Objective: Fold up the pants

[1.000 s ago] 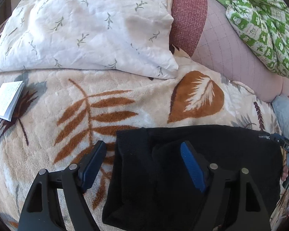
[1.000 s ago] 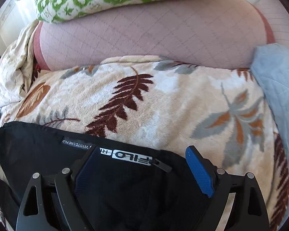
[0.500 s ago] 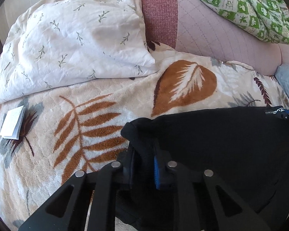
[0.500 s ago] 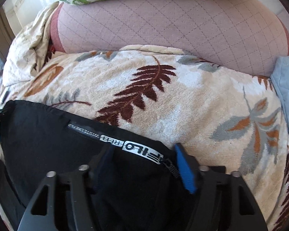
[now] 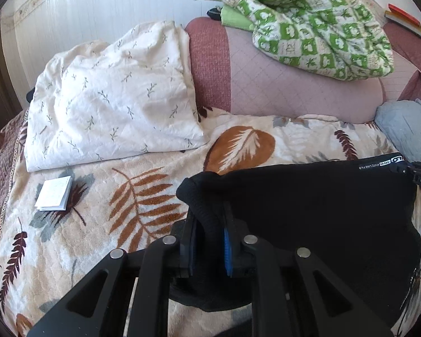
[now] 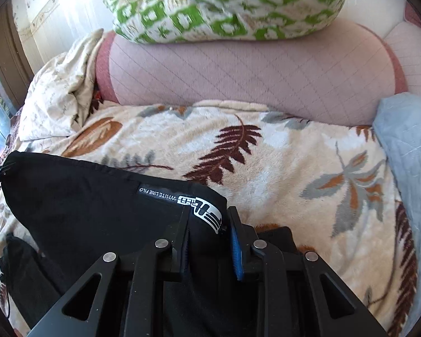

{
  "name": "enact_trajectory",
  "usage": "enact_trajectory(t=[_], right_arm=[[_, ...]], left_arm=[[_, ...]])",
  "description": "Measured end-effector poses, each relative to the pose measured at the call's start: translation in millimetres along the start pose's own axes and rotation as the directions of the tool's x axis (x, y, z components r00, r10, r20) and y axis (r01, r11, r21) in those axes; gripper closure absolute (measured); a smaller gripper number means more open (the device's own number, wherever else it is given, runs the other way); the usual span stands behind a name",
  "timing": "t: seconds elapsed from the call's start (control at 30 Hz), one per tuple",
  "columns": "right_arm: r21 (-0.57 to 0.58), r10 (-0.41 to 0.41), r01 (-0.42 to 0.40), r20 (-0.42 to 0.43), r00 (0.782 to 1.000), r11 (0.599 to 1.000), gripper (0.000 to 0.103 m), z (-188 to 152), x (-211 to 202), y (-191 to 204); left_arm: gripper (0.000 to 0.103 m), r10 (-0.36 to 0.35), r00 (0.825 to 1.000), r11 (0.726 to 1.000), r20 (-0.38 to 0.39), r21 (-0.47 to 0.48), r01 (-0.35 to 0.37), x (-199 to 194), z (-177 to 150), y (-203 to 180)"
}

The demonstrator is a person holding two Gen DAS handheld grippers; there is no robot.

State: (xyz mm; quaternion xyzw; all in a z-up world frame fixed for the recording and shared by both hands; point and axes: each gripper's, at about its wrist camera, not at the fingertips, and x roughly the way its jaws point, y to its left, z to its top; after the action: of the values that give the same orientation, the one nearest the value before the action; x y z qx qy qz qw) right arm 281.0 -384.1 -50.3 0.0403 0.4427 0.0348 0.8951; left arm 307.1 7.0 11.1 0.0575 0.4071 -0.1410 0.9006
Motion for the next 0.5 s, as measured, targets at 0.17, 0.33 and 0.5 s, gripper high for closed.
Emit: enact_trajectory(t=[0.17, 0.33, 0.5], right_arm=[[-0.020, 0.011, -0.011, 0.043, 0.999, 1.000, 0.077, -15, -47, 19], [-0.035, 0.038, -0.036, 0.059, 0.998, 0.999, 0.077, -50, -91, 35], [-0.039, 0.060, -0.060, 0.013, 0.998, 0.997, 0.077, -106, -114, 42]], left_arm=[[0.089, 0.008, 0.998, 0.999, 0.065, 0.033, -0.011, -52, -16, -13], [0.089, 0.048, 0.992, 0.997, 0.114, 0.059, -0.055, -93, -50, -20], [0.087, 0.111, 0.987, 0.981, 0.119, 0.144, -0.128, -116, -105, -33]])
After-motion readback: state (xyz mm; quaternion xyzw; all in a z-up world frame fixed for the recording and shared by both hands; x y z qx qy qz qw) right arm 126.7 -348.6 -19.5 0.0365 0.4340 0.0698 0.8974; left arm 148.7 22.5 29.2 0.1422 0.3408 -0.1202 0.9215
